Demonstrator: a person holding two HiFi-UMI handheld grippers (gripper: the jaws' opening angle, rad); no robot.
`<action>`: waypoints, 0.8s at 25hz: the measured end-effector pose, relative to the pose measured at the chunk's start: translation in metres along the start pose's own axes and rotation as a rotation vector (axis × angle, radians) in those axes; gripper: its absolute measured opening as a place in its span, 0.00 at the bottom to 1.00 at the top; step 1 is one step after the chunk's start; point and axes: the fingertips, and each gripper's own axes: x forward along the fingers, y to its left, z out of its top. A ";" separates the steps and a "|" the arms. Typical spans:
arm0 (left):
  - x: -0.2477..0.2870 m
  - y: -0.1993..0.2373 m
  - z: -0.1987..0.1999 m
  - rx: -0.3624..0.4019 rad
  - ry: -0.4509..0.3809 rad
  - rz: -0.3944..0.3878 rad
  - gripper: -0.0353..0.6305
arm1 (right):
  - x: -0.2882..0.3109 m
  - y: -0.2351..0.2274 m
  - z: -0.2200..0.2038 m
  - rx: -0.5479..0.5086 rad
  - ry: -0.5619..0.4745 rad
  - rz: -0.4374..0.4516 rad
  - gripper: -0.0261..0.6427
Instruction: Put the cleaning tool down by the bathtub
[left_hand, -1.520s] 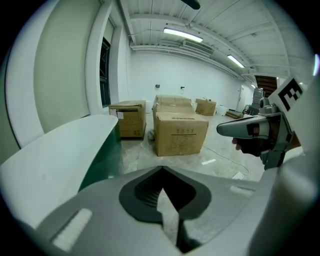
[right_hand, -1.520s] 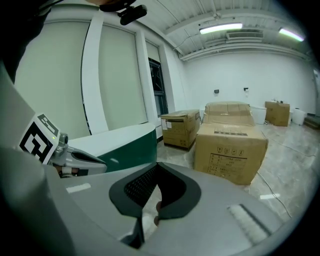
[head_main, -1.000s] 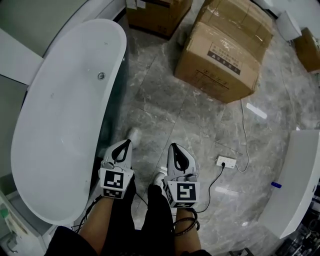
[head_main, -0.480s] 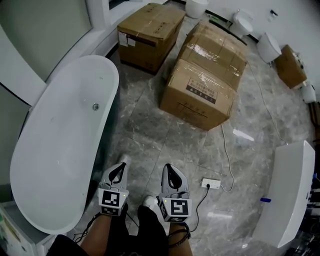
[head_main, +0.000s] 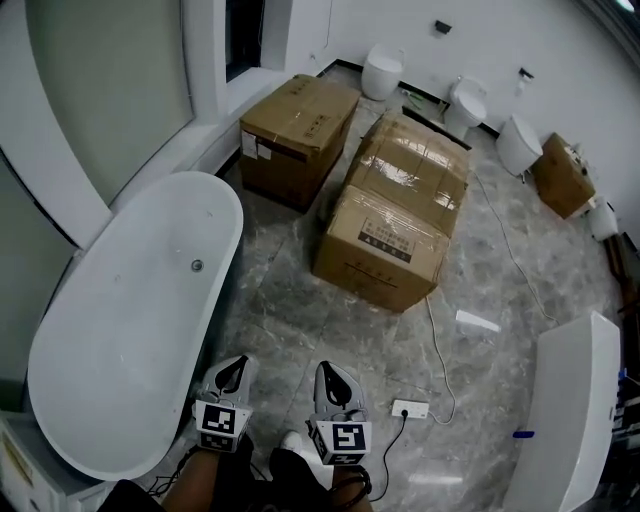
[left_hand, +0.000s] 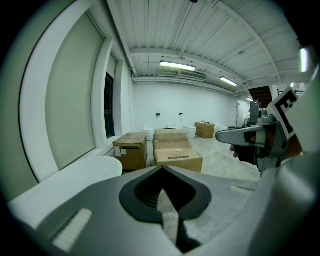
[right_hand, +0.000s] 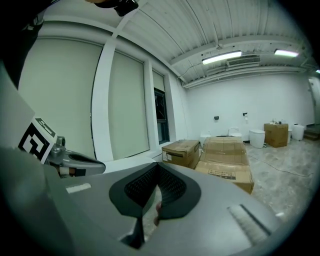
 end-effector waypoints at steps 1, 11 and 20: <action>-0.004 0.002 0.004 0.001 -0.002 0.007 0.05 | -0.002 0.001 0.006 0.000 -0.006 0.001 0.07; -0.042 0.008 0.023 0.019 -0.027 0.083 0.05 | -0.024 0.011 0.040 -0.005 -0.048 0.057 0.07; -0.066 -0.016 0.046 0.034 -0.062 0.079 0.05 | -0.051 0.013 0.054 -0.047 -0.055 0.128 0.07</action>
